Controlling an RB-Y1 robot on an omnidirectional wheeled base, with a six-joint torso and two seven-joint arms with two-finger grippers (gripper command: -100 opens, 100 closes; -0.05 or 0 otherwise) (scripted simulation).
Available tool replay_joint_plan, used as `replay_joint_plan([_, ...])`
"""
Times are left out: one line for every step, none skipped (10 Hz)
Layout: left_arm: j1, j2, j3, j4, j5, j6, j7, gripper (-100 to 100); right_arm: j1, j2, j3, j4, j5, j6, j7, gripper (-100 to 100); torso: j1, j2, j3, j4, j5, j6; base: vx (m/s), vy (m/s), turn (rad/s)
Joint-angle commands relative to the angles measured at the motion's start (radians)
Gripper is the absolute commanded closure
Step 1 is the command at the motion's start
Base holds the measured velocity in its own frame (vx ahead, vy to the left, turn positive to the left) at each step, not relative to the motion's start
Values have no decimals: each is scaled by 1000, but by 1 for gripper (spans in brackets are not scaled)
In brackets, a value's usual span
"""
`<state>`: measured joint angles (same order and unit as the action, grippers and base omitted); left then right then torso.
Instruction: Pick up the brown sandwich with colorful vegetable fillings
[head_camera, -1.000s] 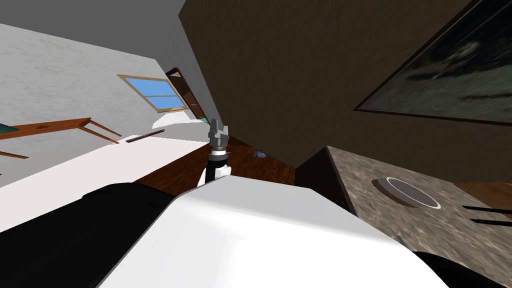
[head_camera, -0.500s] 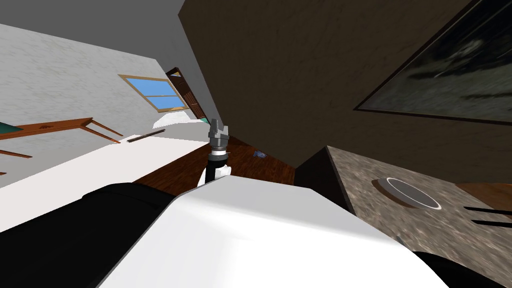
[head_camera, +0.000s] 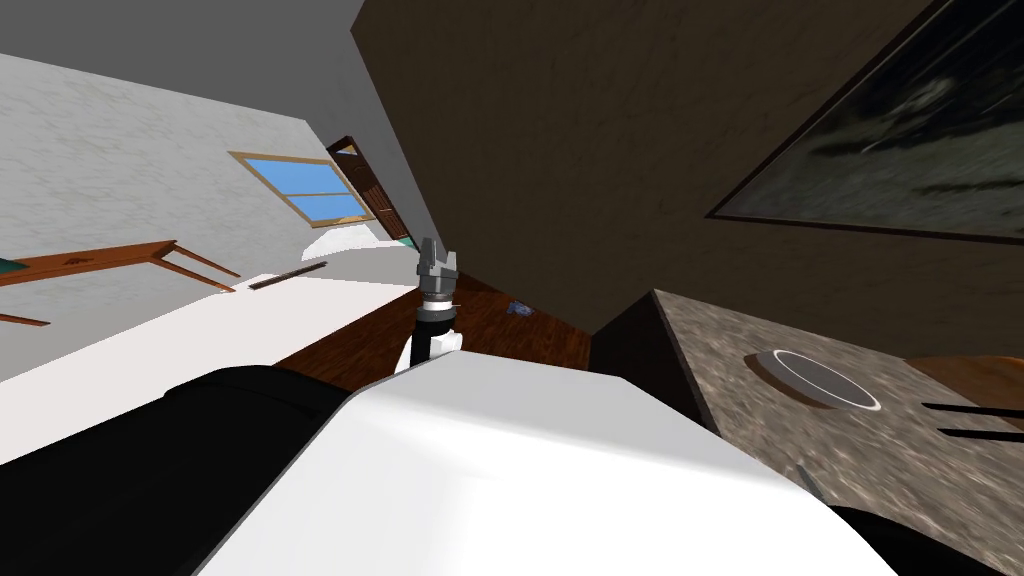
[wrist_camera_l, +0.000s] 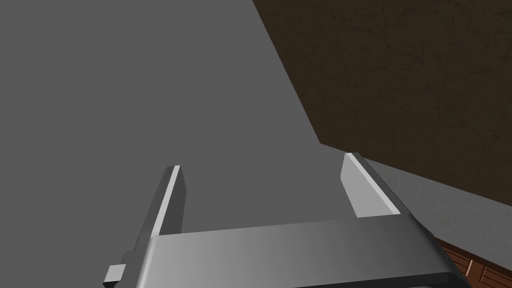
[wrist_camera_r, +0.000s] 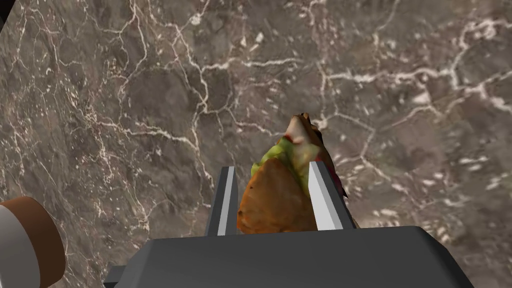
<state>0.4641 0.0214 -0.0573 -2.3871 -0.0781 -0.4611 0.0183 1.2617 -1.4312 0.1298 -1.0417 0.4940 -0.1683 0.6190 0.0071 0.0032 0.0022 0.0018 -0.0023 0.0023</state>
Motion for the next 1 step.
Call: replay_joint_plan([0, 0, 0, 0, 0, 0, 0, 0, 0, 0, 0, 0, 0, 0, 0, 0, 0, 0, 0, 0, 0, 0, 0, 11, -2])
